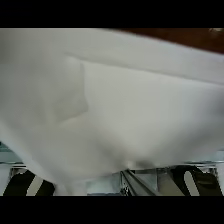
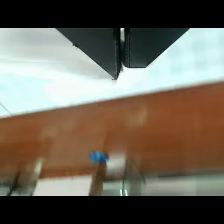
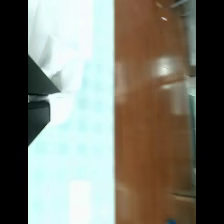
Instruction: Fold the shirts.
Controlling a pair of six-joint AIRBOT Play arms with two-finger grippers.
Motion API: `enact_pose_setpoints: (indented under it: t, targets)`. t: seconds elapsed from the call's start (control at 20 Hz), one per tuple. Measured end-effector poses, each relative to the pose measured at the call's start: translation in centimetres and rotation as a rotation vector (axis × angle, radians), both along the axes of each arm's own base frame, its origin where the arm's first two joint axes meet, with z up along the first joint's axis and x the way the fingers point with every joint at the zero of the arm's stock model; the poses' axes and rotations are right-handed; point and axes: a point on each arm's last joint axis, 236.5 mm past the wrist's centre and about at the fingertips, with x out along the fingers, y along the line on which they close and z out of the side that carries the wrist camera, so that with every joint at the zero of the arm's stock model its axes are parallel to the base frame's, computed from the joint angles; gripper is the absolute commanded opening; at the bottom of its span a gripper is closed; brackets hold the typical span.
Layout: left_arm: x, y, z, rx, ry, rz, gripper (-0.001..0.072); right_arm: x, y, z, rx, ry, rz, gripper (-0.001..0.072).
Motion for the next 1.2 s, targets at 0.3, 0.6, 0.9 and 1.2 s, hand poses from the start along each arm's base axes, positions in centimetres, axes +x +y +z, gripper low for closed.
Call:
enact_pose_setpoints:
  t: [0.3, 0.6, 0.9, 1.2]
  targets:
    - [10.0, 2.3, -16.1, -0.164, 0.323, 0.055, 0.0024, 13.3, -2.0, -14.5, 0.132, 0.298, 0.0, 0.0033]
    - [17.4, 3.6, -25.3, -0.211, 0.421, 0.15, 0.0025, 26.0, -1.3, -26.1, 0.307, 0.513, 0.096, 0.0033]
    - [20.8, 1.6, -32.6, -0.208, 0.525, 0.157, 0.0191, 34.1, 0.5, -31.7, 0.56, 0.601, 0.143, 0.0252]
    - [21.0, 3.3, -35.1, -0.235, 0.621, 0.184, 0.0701, 34.6, -0.5, -30.1, 0.594, 0.628, 0.226, 0.0625]
